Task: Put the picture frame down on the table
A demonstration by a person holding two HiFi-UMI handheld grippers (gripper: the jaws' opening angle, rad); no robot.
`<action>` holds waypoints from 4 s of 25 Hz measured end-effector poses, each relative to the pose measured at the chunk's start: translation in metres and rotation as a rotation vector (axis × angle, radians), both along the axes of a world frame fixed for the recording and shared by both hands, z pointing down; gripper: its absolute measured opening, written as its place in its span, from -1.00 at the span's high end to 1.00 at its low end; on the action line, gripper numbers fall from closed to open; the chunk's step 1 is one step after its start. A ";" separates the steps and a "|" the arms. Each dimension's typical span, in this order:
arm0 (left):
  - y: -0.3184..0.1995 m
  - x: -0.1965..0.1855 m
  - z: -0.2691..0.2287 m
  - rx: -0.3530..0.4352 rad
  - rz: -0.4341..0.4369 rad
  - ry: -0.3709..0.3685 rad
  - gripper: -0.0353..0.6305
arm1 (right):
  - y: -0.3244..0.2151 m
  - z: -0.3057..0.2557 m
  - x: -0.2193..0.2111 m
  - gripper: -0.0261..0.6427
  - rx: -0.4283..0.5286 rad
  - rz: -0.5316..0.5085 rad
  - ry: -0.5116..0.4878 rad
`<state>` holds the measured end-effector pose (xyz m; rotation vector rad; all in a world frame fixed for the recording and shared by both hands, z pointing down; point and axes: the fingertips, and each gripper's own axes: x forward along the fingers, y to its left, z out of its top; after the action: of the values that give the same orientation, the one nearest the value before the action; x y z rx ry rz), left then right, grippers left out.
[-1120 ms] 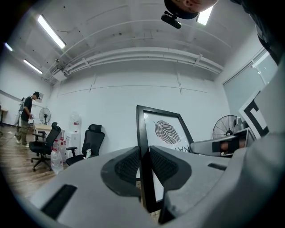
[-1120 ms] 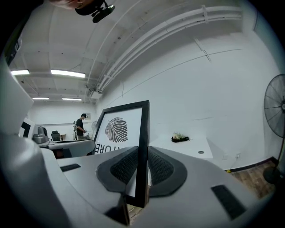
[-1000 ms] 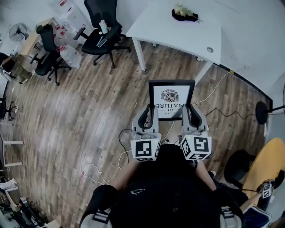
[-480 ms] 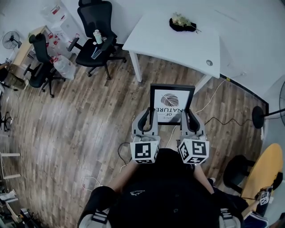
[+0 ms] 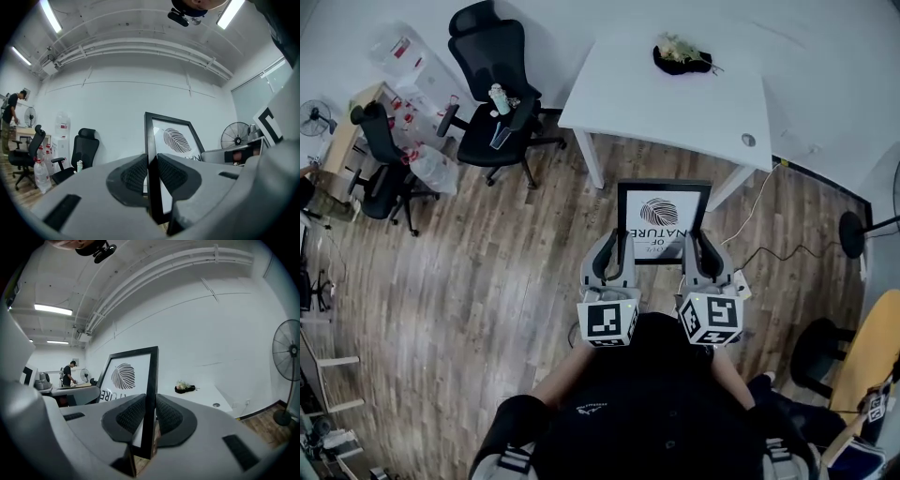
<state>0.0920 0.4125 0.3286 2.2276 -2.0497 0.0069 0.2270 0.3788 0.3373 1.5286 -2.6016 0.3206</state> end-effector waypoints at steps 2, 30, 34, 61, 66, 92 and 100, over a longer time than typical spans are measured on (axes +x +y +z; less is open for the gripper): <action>-0.006 -0.012 0.001 0.001 0.010 0.002 0.67 | -0.004 0.001 -0.012 0.72 0.002 0.010 0.001; -0.082 -0.105 0.017 -0.007 -0.111 0.008 0.67 | -0.100 0.018 -0.111 0.72 -0.018 -0.134 0.010; -0.115 -0.115 0.020 -0.017 -0.135 0.010 0.67 | -0.137 0.021 -0.123 0.72 -0.027 -0.161 0.011; -0.336 -0.071 0.025 -0.027 -0.254 -0.012 0.67 | -0.376 0.028 -0.089 0.72 -0.044 -0.279 0.002; -0.359 -0.059 0.023 -0.031 -0.229 -0.017 0.67 | -0.395 0.028 -0.075 0.72 -0.051 -0.259 0.001; -0.538 -0.081 0.039 -0.082 0.186 0.001 0.66 | -0.520 0.042 -0.078 0.72 -0.109 0.157 0.018; -0.593 -0.128 0.034 -0.057 0.274 -0.004 0.66 | -0.563 0.038 -0.124 0.72 -0.095 0.247 0.007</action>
<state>-0.0359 -0.1801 0.3625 2.4530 -1.7063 0.0924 0.1027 -0.1838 0.3749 1.8139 -2.3564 0.4521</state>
